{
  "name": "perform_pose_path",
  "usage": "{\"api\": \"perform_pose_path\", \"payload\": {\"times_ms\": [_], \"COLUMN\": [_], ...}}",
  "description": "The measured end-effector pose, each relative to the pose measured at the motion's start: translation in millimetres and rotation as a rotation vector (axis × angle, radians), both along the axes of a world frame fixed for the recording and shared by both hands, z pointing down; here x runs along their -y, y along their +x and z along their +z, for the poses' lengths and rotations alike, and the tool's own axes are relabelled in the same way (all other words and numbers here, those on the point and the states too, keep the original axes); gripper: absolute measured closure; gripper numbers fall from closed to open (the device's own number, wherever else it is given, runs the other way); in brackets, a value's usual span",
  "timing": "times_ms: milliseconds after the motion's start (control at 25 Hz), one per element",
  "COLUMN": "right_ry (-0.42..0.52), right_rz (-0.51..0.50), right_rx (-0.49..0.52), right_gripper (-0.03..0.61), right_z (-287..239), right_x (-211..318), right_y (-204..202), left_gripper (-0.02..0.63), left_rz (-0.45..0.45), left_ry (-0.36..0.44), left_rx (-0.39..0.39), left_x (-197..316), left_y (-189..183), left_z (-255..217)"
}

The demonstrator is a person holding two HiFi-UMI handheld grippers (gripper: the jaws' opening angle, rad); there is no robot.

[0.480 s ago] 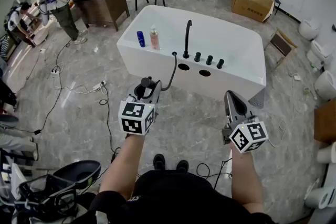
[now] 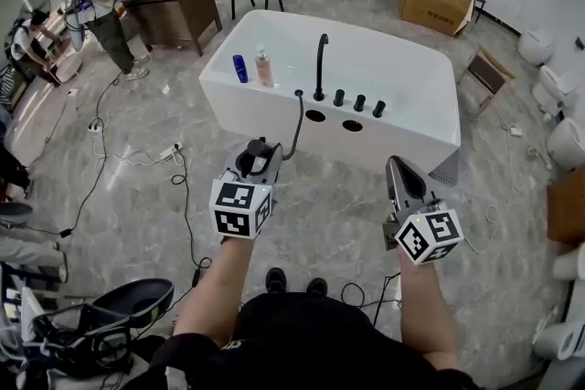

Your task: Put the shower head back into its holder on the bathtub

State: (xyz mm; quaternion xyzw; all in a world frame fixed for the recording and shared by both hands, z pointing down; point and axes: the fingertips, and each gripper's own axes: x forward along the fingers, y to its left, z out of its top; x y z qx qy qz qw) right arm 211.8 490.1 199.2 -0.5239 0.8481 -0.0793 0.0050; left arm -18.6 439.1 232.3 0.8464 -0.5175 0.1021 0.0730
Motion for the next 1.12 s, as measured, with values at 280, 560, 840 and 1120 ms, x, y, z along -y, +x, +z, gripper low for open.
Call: {"api": "perform_pose_path", "payload": {"times_ms": [280,560,840,1120], "right_ry": [-0.007,-0.049,-0.085,-0.124], "right_rz": [0.000,0.005,-0.021,-0.023], "right_rx": [0.011,-0.012,-0.028,-0.042], "right_gripper": [0.565,0.565,0.563,0.563], "right_z": [3.8,28.7,47.8,63.0], "right_x": [-14.4,-16.3,26.4,117.6], "right_y": [36.4,51.5,35.5,-5.5], "left_gripper": [0.471,0.471,0.471,0.471], "left_rz": [-0.019,-0.013,-0.006,0.009], "left_ry": [0.024,0.053,0.040,0.042], "left_rx": [0.008,0.000,-0.007,-0.026], "left_x": [-5.9,-2.2,42.2,135.1], "left_y": [16.9,34.6,32.5,-1.1], "left_z": [-8.2,-16.7,-1.1,0.9]}}
